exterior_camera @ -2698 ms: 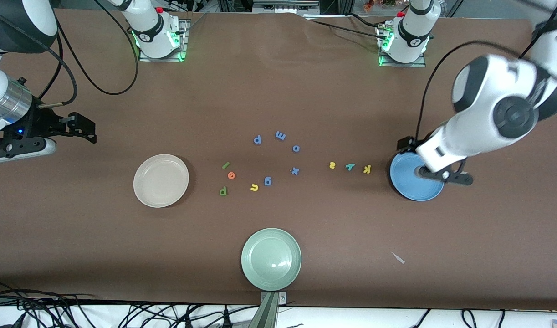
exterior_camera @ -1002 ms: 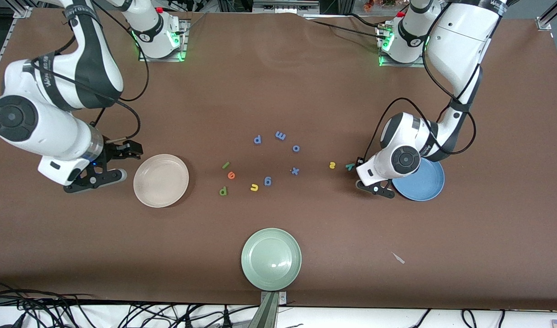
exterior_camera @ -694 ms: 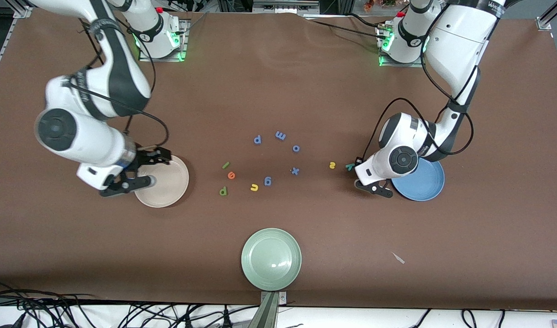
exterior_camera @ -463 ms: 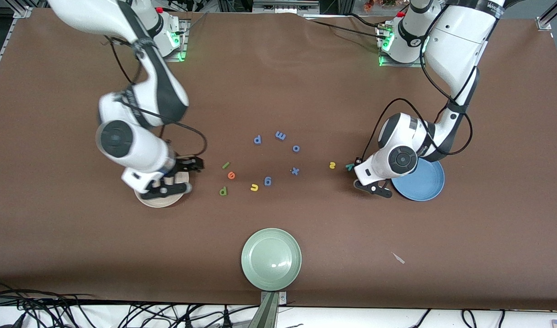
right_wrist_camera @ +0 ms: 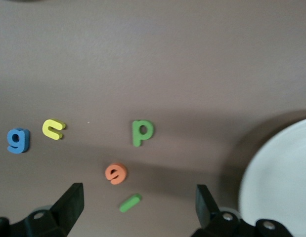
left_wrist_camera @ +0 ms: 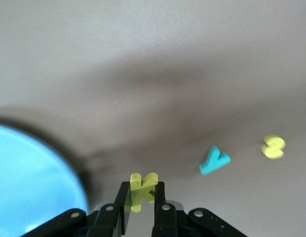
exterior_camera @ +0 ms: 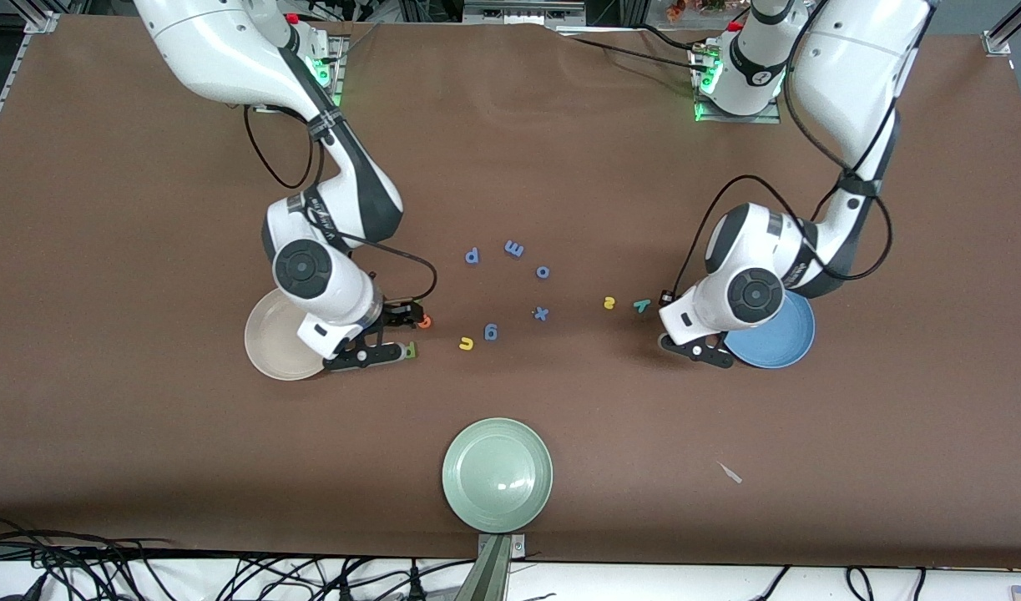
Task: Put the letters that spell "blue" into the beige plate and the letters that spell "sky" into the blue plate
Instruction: 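Drop the k into the blue plate while the right gripper reaches letters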
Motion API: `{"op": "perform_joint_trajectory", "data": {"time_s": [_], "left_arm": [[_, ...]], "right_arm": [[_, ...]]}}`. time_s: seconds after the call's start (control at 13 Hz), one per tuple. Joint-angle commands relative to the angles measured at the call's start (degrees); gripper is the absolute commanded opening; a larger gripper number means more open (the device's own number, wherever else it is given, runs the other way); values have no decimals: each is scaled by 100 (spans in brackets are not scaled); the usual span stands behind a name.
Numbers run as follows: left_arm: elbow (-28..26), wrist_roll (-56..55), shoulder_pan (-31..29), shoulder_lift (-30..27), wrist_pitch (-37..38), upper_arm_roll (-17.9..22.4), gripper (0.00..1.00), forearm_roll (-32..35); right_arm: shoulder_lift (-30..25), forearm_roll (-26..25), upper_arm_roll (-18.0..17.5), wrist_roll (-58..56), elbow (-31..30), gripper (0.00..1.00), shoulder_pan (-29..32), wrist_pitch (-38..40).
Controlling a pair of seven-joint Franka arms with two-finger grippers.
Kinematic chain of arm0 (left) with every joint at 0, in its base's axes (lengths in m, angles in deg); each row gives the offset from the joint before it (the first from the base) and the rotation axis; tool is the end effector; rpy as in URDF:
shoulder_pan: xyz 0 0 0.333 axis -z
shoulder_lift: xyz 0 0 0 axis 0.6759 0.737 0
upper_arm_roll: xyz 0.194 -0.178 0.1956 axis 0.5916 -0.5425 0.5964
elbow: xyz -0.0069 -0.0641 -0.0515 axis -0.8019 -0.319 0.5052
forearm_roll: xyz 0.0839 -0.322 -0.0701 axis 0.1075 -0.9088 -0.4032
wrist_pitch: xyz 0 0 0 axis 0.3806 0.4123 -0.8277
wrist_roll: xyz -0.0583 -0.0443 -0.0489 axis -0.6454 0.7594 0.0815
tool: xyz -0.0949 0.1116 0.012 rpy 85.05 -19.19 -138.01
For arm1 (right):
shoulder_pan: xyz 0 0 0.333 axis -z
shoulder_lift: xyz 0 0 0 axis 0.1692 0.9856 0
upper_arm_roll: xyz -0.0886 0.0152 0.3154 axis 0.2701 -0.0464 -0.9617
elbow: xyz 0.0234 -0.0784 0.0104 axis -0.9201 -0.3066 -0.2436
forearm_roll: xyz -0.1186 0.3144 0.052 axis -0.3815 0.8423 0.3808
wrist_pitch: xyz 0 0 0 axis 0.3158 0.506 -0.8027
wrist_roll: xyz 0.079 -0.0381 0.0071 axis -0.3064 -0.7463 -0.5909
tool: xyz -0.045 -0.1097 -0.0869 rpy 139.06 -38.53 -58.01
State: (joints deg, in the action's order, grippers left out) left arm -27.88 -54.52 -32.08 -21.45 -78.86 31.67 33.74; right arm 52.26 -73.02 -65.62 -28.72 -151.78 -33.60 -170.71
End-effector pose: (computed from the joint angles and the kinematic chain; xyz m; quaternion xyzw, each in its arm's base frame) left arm 0.5677 -0.1719 0.2488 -0.9806 0.1479 0.1285 0.0048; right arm 0.5872 0.2939 0.2592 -0.9967 -0.0743 0.0157 0.0280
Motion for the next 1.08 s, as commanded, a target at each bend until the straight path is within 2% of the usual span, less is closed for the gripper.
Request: {"op": "perform_joint_trajectory", "data": {"time_s": [0.0, 0.08, 0.31, 0.39, 0.54, 0.69, 0.85, 1.0], "left_arm": [[242, 603, -216, -117, 360, 101, 3, 661], [260, 964, -470, -91, 317, 101, 8, 822], [199, 1494, -780, 58, 299, 92, 12, 832], [163, 1495, -798, 85, 307, 92, 30, 823], [216, 1503, -781, 129, 316, 92, 100, 780], [268, 1434, -693, 76, 351, 13, 100, 771], [417, 1424, -710, 41, 360, -354, 100, 753], [453, 1416, -675, 111, 264, -531, 100, 613]], "right_arm": [[-356, 93, -142, 287, -1125, 99, -23, -970], [-392, 58, -187, 367, -1268, 99, -23, -1087], [-393, -13, -196, 306, -1313, 99, -32, -1080], [-393, -21, -187, 306, -1322, 99, -110, -1088], [-454, -39, -187, 306, -1462, 99, -128, -1115], [-463, -39, -187, 306, -1489, 99, -120, -1115], [-463, -65, -187, 306, -1541, 99, -111, -1115], [-480, -258, -187, 323, -1612, 99, -102, -1132]]}}
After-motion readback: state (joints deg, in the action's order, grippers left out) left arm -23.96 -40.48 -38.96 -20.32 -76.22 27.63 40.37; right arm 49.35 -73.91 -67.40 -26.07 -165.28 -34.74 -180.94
